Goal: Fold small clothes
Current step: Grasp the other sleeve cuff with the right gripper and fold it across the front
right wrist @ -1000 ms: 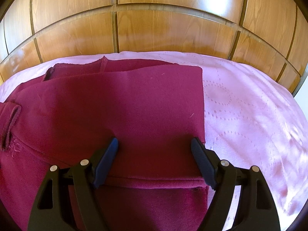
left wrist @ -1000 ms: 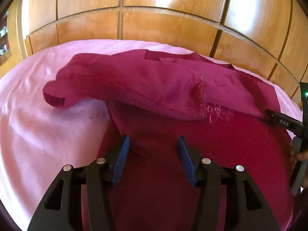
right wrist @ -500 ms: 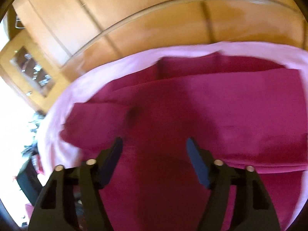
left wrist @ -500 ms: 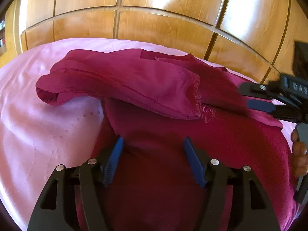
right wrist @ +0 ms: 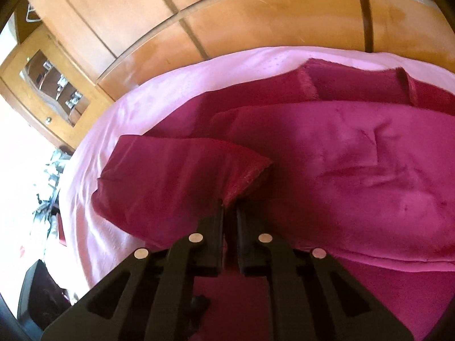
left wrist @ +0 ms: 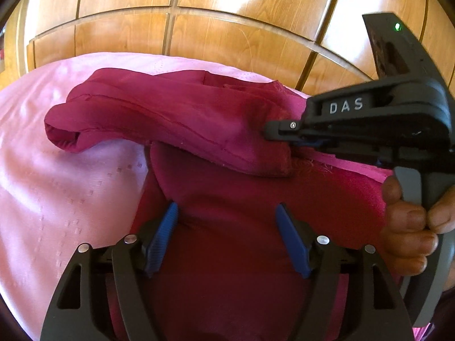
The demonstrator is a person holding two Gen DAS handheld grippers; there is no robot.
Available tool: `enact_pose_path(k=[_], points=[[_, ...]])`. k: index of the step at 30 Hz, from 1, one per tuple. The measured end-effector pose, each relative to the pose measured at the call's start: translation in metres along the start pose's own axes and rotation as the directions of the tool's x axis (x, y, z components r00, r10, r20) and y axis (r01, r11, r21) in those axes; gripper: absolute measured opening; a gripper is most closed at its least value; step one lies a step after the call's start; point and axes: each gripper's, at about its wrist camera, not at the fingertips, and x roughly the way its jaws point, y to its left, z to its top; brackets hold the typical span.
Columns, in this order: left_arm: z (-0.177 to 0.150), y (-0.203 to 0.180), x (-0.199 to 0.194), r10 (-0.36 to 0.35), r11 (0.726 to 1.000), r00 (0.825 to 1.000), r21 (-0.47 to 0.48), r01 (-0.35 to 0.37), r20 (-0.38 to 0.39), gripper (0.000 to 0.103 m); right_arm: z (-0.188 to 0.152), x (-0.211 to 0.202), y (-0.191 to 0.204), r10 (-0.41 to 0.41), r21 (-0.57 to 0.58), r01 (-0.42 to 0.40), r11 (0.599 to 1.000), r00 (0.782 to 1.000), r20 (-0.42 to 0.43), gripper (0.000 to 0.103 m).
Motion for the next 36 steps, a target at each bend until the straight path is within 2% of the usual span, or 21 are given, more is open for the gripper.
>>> enact_pose_path(k=[5, 8, 11, 15, 19, 24, 27, 30, 31, 33, 34, 36], points=[[-0.001, 0.0, 0.0, -0.001, 1.0, 1.0, 0.0, 0.001, 0.001, 0.07, 0.018, -0.045, 0.02, -0.002, -0.067, 0.009, 0.998, 0.994, 0.108, 0.006], [-0.002, 0.0, 0.001, 0.001, 1.0, 1.0, 0.001, -0.001, 0.0, 0.07, 0.037, -0.089, 0.02, 0.005, -0.091, 0.013, 0.996, 0.98, 0.199, 0.006], [-0.003, 0.0, 0.001, 0.006, 1.0, 1.0, 0.004, -0.006, -0.002, 0.07, 0.051, -0.137, 0.001, -0.025, -0.076, 0.048, 0.996, 0.961, 0.274, 0.006], [-0.003, -0.001, 0.002, 0.012, 1.0, 1.0, 0.01, -0.012, -0.004, 0.07, 0.051, -0.17, -0.05, -0.106, 0.02, 0.104, 0.994, 0.946, 0.307, 0.006], [-0.004, -0.002, 0.003, 0.016, 1.0, 1.0, 0.012, -0.016, -0.006, 0.07, 0.036, -0.178, -0.119, -0.204, 0.17, 0.162, 0.972, 0.942, 0.265, 0.006], [-0.006, -0.004, 0.003, 0.029, 0.999, 1.0, 0.021, -0.028, -0.009, 0.07, 0.006, -0.165, -0.196, -0.317, 0.342, 0.248, 0.906, 0.935, 0.162, 0.006], [-0.005, -0.008, 0.005, 0.037, 0.999, 0.999, 0.027, -0.037, -0.013, 0.07, -0.012, -0.149, -0.225, -0.329, 0.392, 0.266, 0.88, 0.939, 0.101, 0.006], [-0.003, -0.011, 0.005, 0.046, 0.998, 0.999, 0.033, -0.046, -0.022, 0.07, -0.023, -0.139, -0.24, -0.298, 0.424, 0.235, 0.875, 0.951, 0.087, 0.007], [-0.002, -0.012, 0.005, 0.053, 0.998, 0.998, 0.037, -0.051, -0.037, 0.07, -0.025, -0.14, -0.242, -0.289, 0.429, 0.223, 0.875, 0.953, 0.093, 0.011], [0.004, -0.018, 0.003, 0.06, 0.997, 0.996, 0.054, -0.057, -0.066, 0.07, -0.027, -0.145, -0.242, -0.277, 0.437, 0.206, 0.876, 0.955, 0.105, 0.026], [0.006, -0.017, 0.001, 0.058, 0.997, 0.996, 0.06, -0.054, -0.07, 0.07, -0.027, -0.15, -0.241, -0.291, 0.425, 0.218, 0.878, 0.95, 0.114, 0.039], [0.012, -0.016, -0.008, 0.046, 0.997, 0.997, 0.059, -0.043, -0.055, 0.07, -0.024, -0.161, -0.231, -0.338, 0.379, 0.265, 0.887, 0.931, 0.14, 0.043]])
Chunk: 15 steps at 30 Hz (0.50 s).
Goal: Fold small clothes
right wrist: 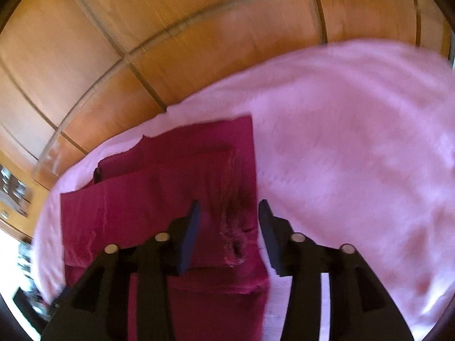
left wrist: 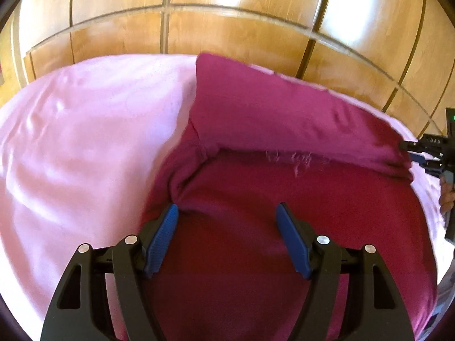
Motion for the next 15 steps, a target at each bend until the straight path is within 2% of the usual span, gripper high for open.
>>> enact_pose_path(k=[4, 8, 11, 14, 15], points=[[0.029, 0.009, -0.021, -0.059, 0.996, 0.995, -0.058, 0.064, 0.077, 0.07, -0.002, -0.021, 0.023, 0.01, -0.098, -0.004, 0.995, 0.998, 0.064, 0.043], [0.066, 0.012, -0.015, -0.116, 0.986, 0.986, -0.107, 0.129, 0.115, 0.07, -0.011, -0.013, 0.061, 0.035, -0.229, -0.021, 0.973, 0.998, 0.056, 0.047], [0.087, 0.009, -0.001, -0.115, 0.988, 0.985, -0.091, 0.128, 0.131, 0.07, -0.019, 0.01, 0.083, -0.001, -0.3, 0.012, 0.954, 0.999, 0.039, 0.052], [0.104, 0.012, 0.019, -0.116, 0.987, 0.987, -0.096, 0.127, 0.113, 0.07, -0.023, 0.036, 0.083, -0.071, -0.297, 0.076, 0.952, 0.997, 0.028, 0.053], [0.111, 0.013, 0.029, -0.13, 0.984, 0.986, -0.111, 0.141, 0.103, 0.066, -0.024, 0.044, 0.079, -0.091, -0.284, 0.095, 0.954, 0.996, 0.025, 0.053]])
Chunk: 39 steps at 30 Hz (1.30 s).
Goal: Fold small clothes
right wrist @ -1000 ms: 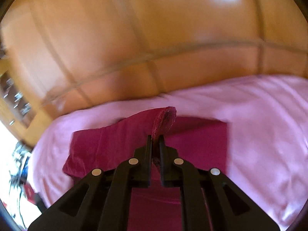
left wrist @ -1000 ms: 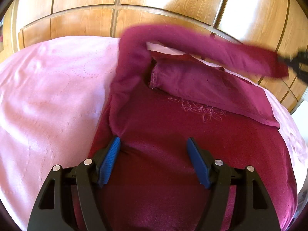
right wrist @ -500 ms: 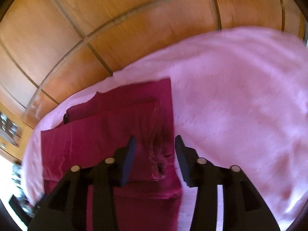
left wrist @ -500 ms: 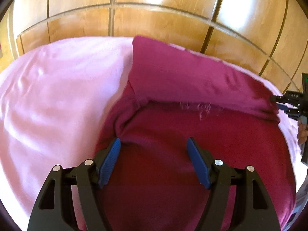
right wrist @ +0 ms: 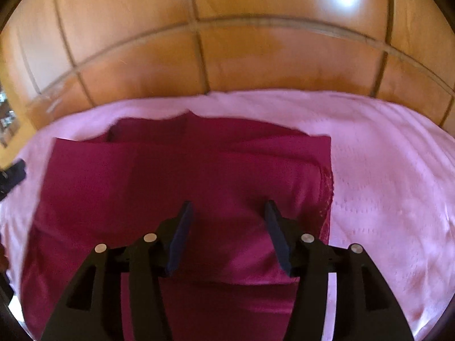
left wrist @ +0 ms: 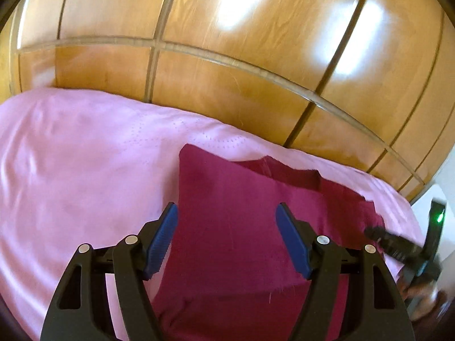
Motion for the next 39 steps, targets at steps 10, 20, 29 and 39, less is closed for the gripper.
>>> enact_pose_path(k=[10, 20, 29, 39], points=[[0.016, 0.011, 0.086, 0.065, 0.997, 0.991, 0.035, -0.062, -0.113, 0.056, -0.019, 0.012, -0.007, 0.006, 0.019, -0.008, 1.0, 0.998, 0.07, 0.057], [0.0, 0.019, 0.081, 0.181, 0.981, 0.979, 0.093, -0.173, -0.091, 0.056, -0.021, 0.015, -0.011, 0.02, 0.027, -0.022, 0.999, 0.997, 0.076, 0.059], [-0.075, -0.001, 0.026, 0.28, 0.936, 0.955, 0.248, -0.25, -0.095, 0.057, -0.022, 0.016, -0.01, 0.019, 0.023, -0.02, 1.0, 0.997, 0.075, 0.06], [-0.085, -0.003, -0.011, 0.262, 0.955, 0.962, 0.16, -0.248, -0.076, 0.062, -0.029, 0.003, 0.01, -0.068, -0.046, 0.068, 0.997, 0.998, 0.013, 0.1]])
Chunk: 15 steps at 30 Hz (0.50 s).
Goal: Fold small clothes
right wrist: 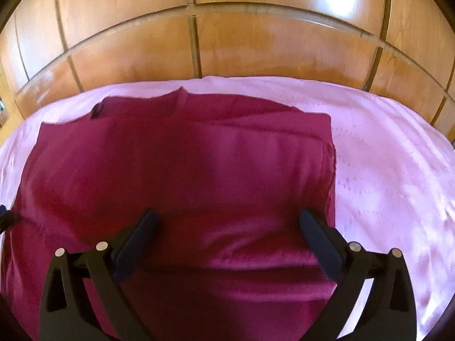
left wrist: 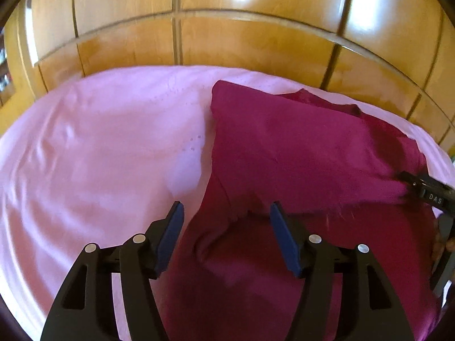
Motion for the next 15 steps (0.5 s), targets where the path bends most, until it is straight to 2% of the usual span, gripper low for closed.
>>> enact_pose_path(k=[4, 15], points=[[-0.019, -0.003, -0.022, -0.008, 1.0, 1.0, 0.025, 0.007, 0.02, 0.062, -0.014, -0.021, -0.003, 0.022, 0.001, -0.022, 1.0, 0.999, 0.024, 0.1], [-0.058, 0.0, -0.057, -0.03, 0.999, 0.999, 0.037, 0.029, 0.031, 0.062, -0.068, -0.063, -0.012, 0.071, -0.048, -0.072, 0.996, 0.997, -0.032, 0.1]])
